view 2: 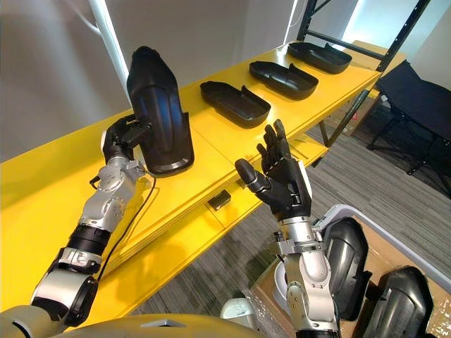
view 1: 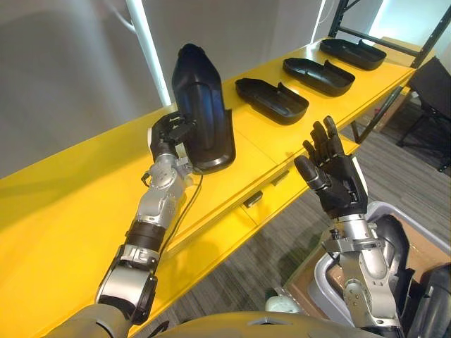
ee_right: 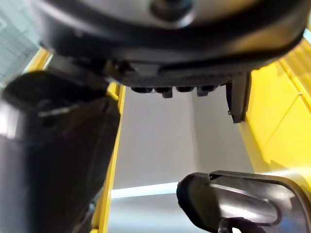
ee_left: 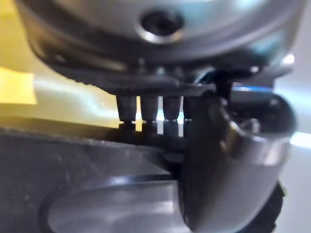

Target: Walk over and take three plastic housings, then place them on the shelf

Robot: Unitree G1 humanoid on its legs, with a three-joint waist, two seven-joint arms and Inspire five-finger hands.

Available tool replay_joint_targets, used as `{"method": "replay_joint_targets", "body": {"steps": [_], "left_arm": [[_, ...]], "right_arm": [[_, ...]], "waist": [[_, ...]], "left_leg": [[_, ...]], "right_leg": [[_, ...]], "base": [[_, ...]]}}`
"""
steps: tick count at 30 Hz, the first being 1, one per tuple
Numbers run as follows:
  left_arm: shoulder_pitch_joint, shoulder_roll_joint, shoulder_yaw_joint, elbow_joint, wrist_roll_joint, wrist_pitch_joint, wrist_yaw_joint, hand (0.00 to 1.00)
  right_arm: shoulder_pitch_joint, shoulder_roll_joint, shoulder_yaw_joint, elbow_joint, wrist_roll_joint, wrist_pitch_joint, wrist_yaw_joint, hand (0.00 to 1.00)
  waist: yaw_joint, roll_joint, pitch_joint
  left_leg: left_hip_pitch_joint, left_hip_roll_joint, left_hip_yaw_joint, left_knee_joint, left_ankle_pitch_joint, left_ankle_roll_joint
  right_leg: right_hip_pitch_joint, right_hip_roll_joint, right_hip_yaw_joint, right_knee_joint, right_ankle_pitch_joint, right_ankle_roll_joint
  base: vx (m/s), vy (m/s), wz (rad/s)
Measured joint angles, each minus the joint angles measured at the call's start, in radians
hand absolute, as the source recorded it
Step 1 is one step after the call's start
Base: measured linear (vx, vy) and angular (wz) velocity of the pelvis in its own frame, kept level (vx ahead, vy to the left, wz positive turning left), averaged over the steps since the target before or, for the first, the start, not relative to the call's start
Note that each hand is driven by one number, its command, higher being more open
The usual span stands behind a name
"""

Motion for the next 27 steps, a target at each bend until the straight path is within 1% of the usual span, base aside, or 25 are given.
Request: {"method": "replay_joint_targets", "body": {"steps": [2, 5, 7, 10, 11, 14, 15, 18, 20, 21, 27], "left_arm": [[-0.029, 0.000, 0.004, 0.048, 0.000, 0.000, 0.020, 0.00], [-0.054, 0.000, 0.019, 0.093, -0.005, 0.001, 0.024, 0.00], [-0.070, 0.000, 0.025, 0.114, -0.019, 0.014, 0.017, 0.00], [-0.078, -0.007, 0.021, 0.139, -0.078, 0.025, -0.020, 0.00], [-0.078, -0.019, 0.011, 0.145, -0.098, 0.043, -0.027, 0.00], [-0.077, -0.046, -0.026, 0.183, -0.145, 0.045, -0.030, 0.00], [-0.077, -0.063, -0.034, 0.207, -0.173, 0.041, -0.019, 0.00], [-0.078, -0.073, -0.050, 0.217, -0.178, 0.013, 0.030, 0.00], [-0.078, -0.081, -0.050, 0.223, -0.176, -0.005, 0.047, 0.00], [-0.079, -0.086, -0.051, 0.232, -0.170, -0.007, 0.065, 0.00], [-0.088, -0.098, -0.052, 0.255, -0.129, -0.008, 0.111, 0.00]], "right_arm": [[0.000, 0.000, 0.006, 0.001, 0.000, 0.000, 0.007, 1.00], [0.001, 0.000, 0.010, 0.001, 0.000, 0.000, 0.021, 1.00], [0.001, 0.000, 0.013, 0.003, 0.000, 0.000, 0.021, 1.00], [0.002, 0.000, 0.027, 0.003, 0.000, -0.001, 0.021, 1.00], [0.004, 0.000, 0.034, 0.003, -0.001, -0.001, 0.021, 1.00], [0.004, 0.000, 0.045, 0.003, -0.001, -0.001, 0.022, 1.00], [0.004, 0.000, 0.049, 0.004, -0.001, -0.001, 0.023, 1.00], [0.004, 0.000, 0.050, 0.004, -0.001, -0.001, 0.022, 1.00], [0.004, 0.000, 0.049, 0.004, -0.001, -0.002, 0.018, 1.00], [0.004, 0.000, 0.050, 0.004, -0.001, -0.002, 0.017, 1.00], [0.004, 0.000, 0.061, 0.015, -0.001, -0.002, 0.014, 1.00]], "waist": [[-0.006, 0.002, 0.000], [-0.016, 0.007, -0.001], [-0.018, 0.009, -0.001], [-0.022, 0.011, -0.001], [-0.022, 0.011, -0.001], [-0.021, 0.011, -0.001], [-0.021, 0.011, -0.001], [-0.023, 0.011, -0.001], [-0.023, 0.011, -0.001], [-0.023, 0.010, -0.002], [-0.028, 0.002, -0.004]], "left_leg": [[-0.001, 0.001, 0.001, -0.002, 0.002, 0.000], [-0.003, 0.000, 0.007, -0.002, 0.003, 0.000], [-0.004, 0.000, 0.012, -0.002, 0.005, 0.001], [-0.006, -0.001, 0.017, -0.002, 0.009, 0.002], [-0.005, -0.001, 0.017, -0.002, 0.010, 0.002], [-0.004, -0.001, 0.015, -0.003, 0.011, 0.003], [-0.003, -0.001, 0.015, -0.003, 0.012, 0.004], [0.001, -0.001, 0.016, -0.003, 0.013, 0.004], [0.001, 0.000, 0.016, -0.003, 0.014, 0.005], [0.001, 0.000, 0.016, -0.004, 0.015, 0.005], [0.004, 0.000, 0.018, -0.004, 0.016, 0.005]], "right_leg": [[-0.002, 0.001, 0.001, -0.001, 0.001, 0.000], [-0.008, 0.001, 0.007, -0.002, 0.004, 0.002], [-0.011, 0.002, 0.012, -0.006, 0.009, 0.002], [-0.010, 0.003, 0.017, -0.019, 0.019, 0.003], [-0.010, 0.003, 0.017, -0.019, 0.020, 0.003], [-0.001, 0.002, 0.021, -0.036, 0.027, 0.004], [0.001, 0.002, 0.021, -0.036, 0.028, 0.004], [0.003, 0.002, 0.024, -0.037, 0.028, 0.004], [0.004, 0.003, 0.025, -0.042, 0.030, 0.006], [0.005, 0.003, 0.026, -0.048, 0.033, 0.006], [0.005, 0.002, 0.028, -0.049, 0.034, 0.006]], "base": [[0.00, 0.000, 0.00], [0.00, 0.000, -0.06], [0.00, 0.002, -0.08], [0.00, -0.002, -0.04], [0.00, 0.000, 0.00], [0.00, 0.000, 0.00], [0.00, 0.000, 0.00], [-0.01, -0.001, -0.02], [-0.01, -0.006, -0.04], [0.00, 0.000, 0.00], [0.00, 0.000, 0.00]]}}
